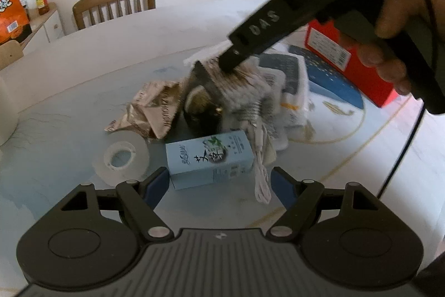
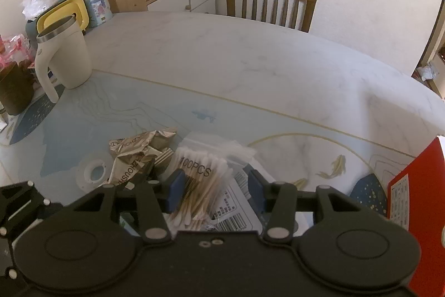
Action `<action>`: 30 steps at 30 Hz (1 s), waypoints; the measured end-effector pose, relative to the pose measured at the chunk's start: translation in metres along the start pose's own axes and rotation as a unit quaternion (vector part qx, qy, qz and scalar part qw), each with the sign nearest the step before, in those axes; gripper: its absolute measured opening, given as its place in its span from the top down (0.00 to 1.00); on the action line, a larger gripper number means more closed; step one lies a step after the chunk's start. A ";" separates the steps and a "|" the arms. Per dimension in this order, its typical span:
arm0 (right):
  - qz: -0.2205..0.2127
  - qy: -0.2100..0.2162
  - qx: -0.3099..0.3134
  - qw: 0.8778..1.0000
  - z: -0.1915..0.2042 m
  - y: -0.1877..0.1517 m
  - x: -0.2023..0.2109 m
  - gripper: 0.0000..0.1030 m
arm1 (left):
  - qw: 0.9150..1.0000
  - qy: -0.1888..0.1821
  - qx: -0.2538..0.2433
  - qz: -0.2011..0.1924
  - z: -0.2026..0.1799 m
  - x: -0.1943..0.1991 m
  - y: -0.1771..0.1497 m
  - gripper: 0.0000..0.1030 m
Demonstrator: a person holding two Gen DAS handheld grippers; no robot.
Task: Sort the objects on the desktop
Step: 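Grasp the white cable with the left tool while the right tool grasps the cotton-swab pack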
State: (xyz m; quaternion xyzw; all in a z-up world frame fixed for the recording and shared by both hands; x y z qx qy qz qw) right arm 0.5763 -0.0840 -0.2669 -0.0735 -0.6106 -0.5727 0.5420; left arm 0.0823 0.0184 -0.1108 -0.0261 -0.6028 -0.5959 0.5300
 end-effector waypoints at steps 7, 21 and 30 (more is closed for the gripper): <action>0.002 -0.001 0.003 1.000 0.000 0.000 -0.001 0.55 | 1.000 0.005 -0.003 0.000 -0.010 0.007 -0.010 0.23; 0.001 -0.003 0.008 1.000 -0.003 0.001 -0.001 0.55 | 0.999 -0.018 -0.029 0.011 -0.039 -0.001 -0.009 0.40; 0.000 0.021 -0.004 1.000 -0.003 0.000 -0.003 0.73 | 0.999 -0.005 -0.032 0.017 -0.043 -0.010 -0.008 0.54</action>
Point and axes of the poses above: each gripper's, at about its wrist camera, not at the fingertips, and x roughly against the way its jaws point, z to its left, y to its top, the point moved 4 cm from there along -x, roughly the way its jaws point, and after that the axes turned 8 degrees about y, right-handed, at the moved point
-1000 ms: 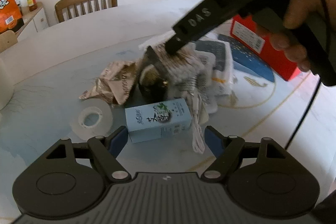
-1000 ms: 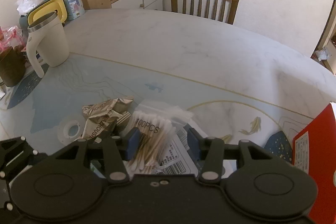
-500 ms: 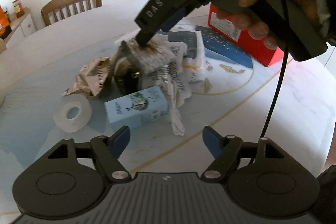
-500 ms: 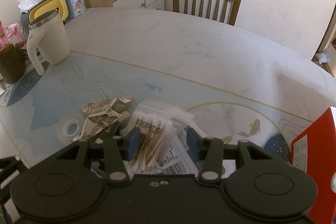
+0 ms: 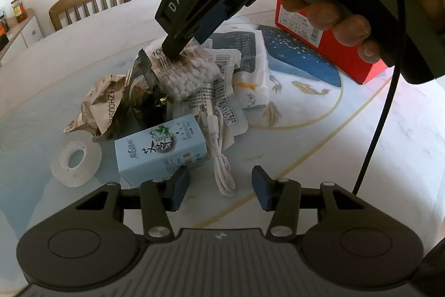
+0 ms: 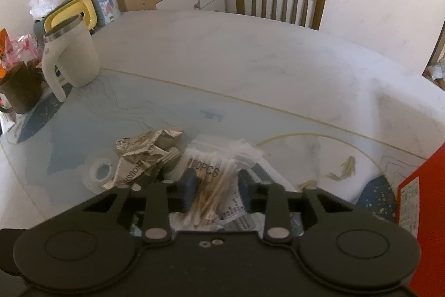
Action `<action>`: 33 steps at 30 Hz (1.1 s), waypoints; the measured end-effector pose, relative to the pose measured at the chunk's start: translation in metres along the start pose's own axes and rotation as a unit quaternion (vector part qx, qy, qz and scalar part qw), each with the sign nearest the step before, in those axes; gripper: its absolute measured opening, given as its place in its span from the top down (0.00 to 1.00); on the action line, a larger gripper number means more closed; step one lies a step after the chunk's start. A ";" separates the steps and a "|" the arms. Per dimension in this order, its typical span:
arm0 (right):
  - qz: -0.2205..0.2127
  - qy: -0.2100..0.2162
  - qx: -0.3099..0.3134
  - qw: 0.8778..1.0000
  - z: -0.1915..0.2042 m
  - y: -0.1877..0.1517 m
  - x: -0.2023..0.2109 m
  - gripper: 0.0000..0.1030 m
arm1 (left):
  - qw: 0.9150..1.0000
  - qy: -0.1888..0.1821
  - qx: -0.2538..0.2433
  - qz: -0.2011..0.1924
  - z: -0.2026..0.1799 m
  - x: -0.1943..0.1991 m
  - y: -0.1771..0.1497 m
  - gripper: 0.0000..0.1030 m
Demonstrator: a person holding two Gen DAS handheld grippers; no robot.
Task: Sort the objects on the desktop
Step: 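Grasp the white cable with the left tool while the right tool grasps the cotton-swab pack, then lift the cable and swab pack with both tools and carry them over the red shoebox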
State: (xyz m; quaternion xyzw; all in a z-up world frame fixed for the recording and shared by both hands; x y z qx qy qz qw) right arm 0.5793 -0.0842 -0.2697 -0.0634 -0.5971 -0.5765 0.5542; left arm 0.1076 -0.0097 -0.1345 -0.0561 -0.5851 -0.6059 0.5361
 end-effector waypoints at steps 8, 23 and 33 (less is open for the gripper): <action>-0.011 0.007 -0.023 1.000 -0.003 0.002 0.005 0.92 | 1.000 0.008 0.004 -0.003 -0.001 -0.001 0.002 0.79; -0.037 0.003 -0.038 0.999 -0.009 0.004 0.029 0.98 | 0.999 -0.003 0.027 -0.017 0.003 0.013 0.008 0.91; -0.060 -0.005 -0.052 0.997 -0.015 0.002 0.054 0.98 | 0.998 -0.013 0.047 -0.038 0.006 0.033 0.020 0.91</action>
Point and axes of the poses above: each gripper's, at about its wrist camera, not at the fingertips, and x roughly against the way its jaws point, z to its left, y to its top, the point moved 4 cm from there along -x, roughly the way its jaws point, and after that the axes turned 8 degrees about y, right-handed, at the moved point
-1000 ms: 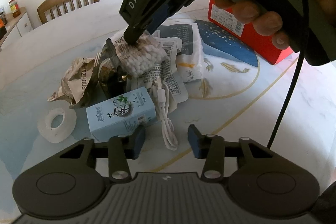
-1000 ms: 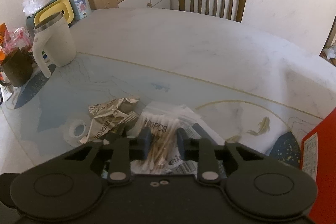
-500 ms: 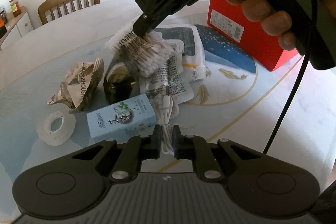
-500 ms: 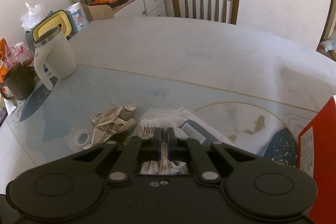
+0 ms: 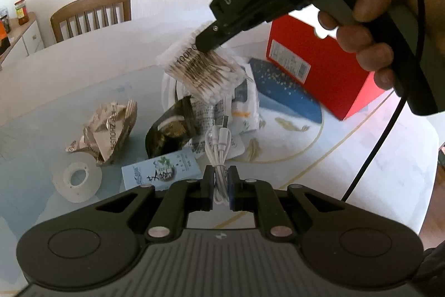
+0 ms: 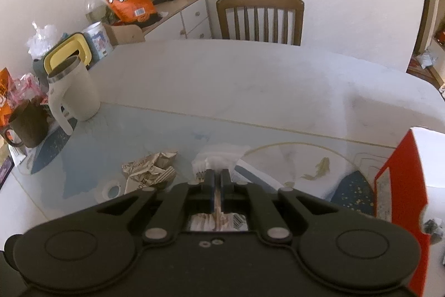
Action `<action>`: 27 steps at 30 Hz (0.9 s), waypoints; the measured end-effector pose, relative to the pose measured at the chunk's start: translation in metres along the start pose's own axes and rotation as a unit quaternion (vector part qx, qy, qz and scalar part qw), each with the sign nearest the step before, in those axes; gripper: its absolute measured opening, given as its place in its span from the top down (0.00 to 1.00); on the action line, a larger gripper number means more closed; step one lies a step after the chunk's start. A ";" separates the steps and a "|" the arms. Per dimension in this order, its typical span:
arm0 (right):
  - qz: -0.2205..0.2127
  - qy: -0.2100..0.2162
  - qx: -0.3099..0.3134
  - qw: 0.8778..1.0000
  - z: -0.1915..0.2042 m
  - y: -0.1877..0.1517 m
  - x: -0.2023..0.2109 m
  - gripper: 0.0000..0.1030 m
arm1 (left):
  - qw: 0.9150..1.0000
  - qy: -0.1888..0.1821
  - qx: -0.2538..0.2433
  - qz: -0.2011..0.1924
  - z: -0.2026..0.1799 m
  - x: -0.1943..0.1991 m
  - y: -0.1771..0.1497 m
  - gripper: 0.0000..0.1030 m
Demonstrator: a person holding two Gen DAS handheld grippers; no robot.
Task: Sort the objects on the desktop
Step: 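Lift the cable and swab pack with both tools and carry them over the red shoebox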
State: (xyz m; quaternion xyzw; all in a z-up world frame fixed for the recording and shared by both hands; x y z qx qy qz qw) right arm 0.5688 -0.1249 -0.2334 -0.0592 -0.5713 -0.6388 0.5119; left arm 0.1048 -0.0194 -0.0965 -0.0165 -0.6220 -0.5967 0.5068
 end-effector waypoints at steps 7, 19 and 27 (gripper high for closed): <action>-0.017 -0.006 -0.011 1.000 -0.006 -0.001 0.020 0.98 | 1.000 -0.004 0.010 -0.010 -0.001 0.008 0.008 0.91; -0.049 -0.025 -0.031 0.998 -0.018 -0.006 0.062 0.98 | 1.000 -0.009 0.012 -0.018 -0.004 0.020 0.022 0.91; -0.074 -0.038 -0.044 0.996 -0.031 -0.008 0.098 0.98 | 0.999 -0.017 0.004 -0.036 -0.015 0.029 0.045 0.91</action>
Point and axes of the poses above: each gripper's, at about its wrist camera, not at the fingertips, and x roughly against the way its jaws point, z to its left, y to its top, the point moved 4 cm from there along -x, roughly the way its jaws point, and after that the axes turned 8 degrees about y, right-handed, at the moved point
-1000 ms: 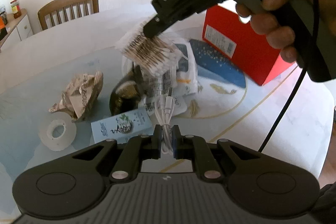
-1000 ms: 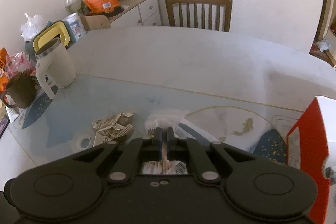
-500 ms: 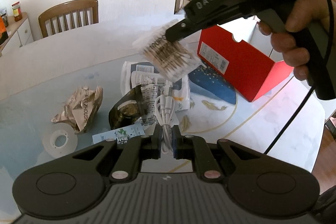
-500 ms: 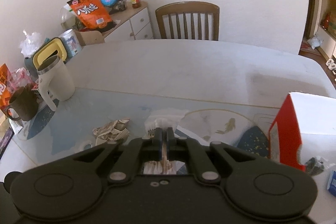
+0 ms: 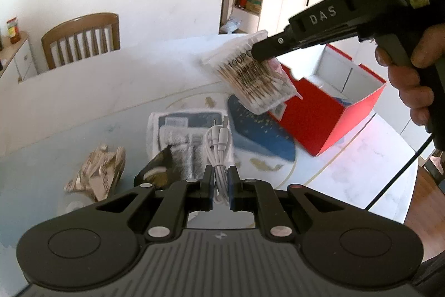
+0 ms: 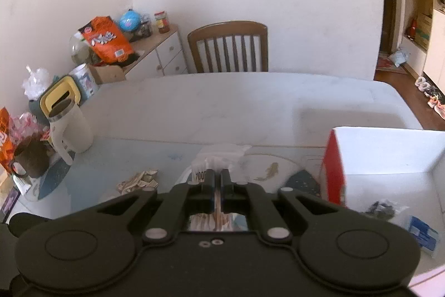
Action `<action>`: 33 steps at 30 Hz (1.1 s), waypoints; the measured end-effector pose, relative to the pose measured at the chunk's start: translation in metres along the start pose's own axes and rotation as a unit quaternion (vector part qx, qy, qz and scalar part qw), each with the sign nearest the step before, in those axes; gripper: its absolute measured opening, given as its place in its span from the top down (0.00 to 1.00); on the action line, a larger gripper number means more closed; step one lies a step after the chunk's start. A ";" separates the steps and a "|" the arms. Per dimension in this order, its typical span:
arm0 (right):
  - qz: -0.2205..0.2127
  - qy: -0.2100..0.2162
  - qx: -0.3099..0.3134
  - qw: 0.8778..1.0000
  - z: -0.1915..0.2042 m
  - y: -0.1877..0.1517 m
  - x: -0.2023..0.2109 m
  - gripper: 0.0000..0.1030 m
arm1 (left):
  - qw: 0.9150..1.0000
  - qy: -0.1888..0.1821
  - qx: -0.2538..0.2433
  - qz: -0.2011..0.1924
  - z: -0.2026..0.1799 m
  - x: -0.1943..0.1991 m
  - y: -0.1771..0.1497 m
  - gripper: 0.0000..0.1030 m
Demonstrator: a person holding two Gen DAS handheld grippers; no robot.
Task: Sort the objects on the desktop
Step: 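Lift the cable and swab pack with both tools and carry them over the red shoebox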
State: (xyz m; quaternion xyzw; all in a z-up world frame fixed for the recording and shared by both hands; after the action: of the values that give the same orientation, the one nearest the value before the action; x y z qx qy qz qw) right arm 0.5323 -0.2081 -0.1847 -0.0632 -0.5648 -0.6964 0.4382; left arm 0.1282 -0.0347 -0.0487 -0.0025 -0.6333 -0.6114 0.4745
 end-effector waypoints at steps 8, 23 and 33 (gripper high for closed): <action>-0.013 -0.017 -0.008 1.000 -0.018 -0.001 0.029 0.98 | 1.000 -0.008 -0.011 -0.014 -0.019 0.002 0.024 0.91; -0.037 -0.050 -0.024 0.998 -0.079 -0.006 0.077 0.98 | 0.999 -0.022 -0.028 -0.036 -0.074 -0.008 0.070 0.91; -0.039 -0.066 -0.031 0.997 -0.138 -0.010 0.103 0.98 | 0.998 -0.026 -0.036 -0.040 -0.128 -0.034 0.101 0.91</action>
State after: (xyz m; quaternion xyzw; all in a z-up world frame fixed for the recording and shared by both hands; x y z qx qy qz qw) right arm 0.5191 -0.3798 -0.1805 -0.1002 -0.5727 -0.7245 0.3703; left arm 0.2821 -0.0894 -0.0168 -0.0098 -0.6228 -0.6516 0.4329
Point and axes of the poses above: each gripper's, at about its wrist camera, not at the fingertips, and x roughly against the way its jaws point, z to its left, y to its top, the point moved 4 cm from there along -x, roughly the way its jaws point, and after that the axes turned 8 degrees about y, right-handed, at the moved point
